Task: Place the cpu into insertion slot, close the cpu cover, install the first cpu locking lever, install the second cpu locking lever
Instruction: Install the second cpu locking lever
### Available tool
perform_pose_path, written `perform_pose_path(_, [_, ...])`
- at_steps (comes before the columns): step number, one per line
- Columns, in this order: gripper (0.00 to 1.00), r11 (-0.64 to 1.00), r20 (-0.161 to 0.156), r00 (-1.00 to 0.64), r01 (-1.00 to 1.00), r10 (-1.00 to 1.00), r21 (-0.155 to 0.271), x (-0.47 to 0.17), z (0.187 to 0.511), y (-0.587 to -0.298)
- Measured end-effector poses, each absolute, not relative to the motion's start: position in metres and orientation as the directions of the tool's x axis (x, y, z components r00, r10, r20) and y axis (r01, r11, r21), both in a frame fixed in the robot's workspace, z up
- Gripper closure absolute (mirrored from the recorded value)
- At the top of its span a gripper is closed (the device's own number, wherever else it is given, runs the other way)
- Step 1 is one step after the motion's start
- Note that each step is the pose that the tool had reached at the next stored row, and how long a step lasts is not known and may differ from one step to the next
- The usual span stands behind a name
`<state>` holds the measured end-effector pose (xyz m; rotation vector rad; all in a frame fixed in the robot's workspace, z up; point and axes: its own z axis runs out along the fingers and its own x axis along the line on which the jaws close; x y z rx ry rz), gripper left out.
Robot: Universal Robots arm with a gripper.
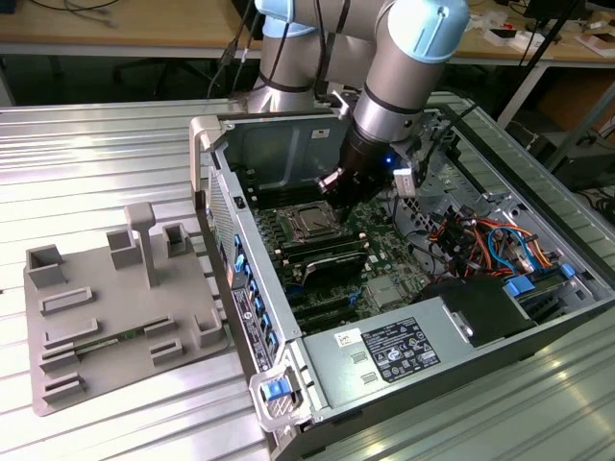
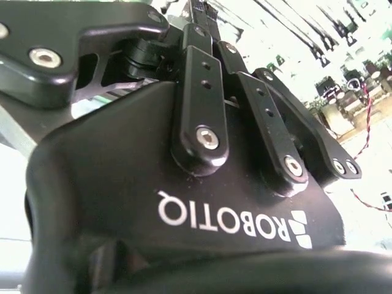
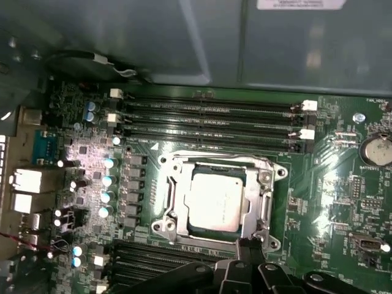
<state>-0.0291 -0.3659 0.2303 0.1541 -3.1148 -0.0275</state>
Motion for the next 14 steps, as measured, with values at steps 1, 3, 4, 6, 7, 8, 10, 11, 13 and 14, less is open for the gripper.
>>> perform_pose_path(1, [0.89,0.995,0.022,-0.995,-0.098,-0.099,0.019,-0.029,0.23,-0.368])
perform_pose_path(3, [0.89,0.995,0.022,-0.995,-0.099,-0.099,0.018,-0.029,0.229,-0.373])
perform_pose_path(4, [0.89,0.995,0.022,-0.995,-0.099,-0.099,0.018,-0.029,0.229,-0.376])
perform_pose_path(6, [0.89,0.995,0.022,-0.995,-0.099,-0.099,0.018,-0.029,0.228,-0.379])
perform_pose_path(7, [0.89,0.995,0.022,-0.995,-0.099,-0.099,0.018,-0.029,0.226,-0.38])
perform_pose_path(8, [0.89,0.995,0.022,-0.995,-0.099,-0.099,0.019,-0.029,0.225,-0.381])
perform_pose_path(10, [0.89,0.995,0.022,-0.995,-0.099,-0.099,0.019,-0.029,0.223,-0.38])
perform_pose_path(11, [0.89,0.995,0.022,-0.995,-0.099,-0.099,0.019,-0.029,0.222,-0.38])
perform_pose_path(13, [0.89,0.995,0.022,-0.995,-0.099,-0.099,0.018,-0.032,0.219,-0.38])
perform_pose_path(14, [0.89,0.995,0.022,-0.995,-0.099,-0.099,0.019,-0.036,0.218,-0.38])
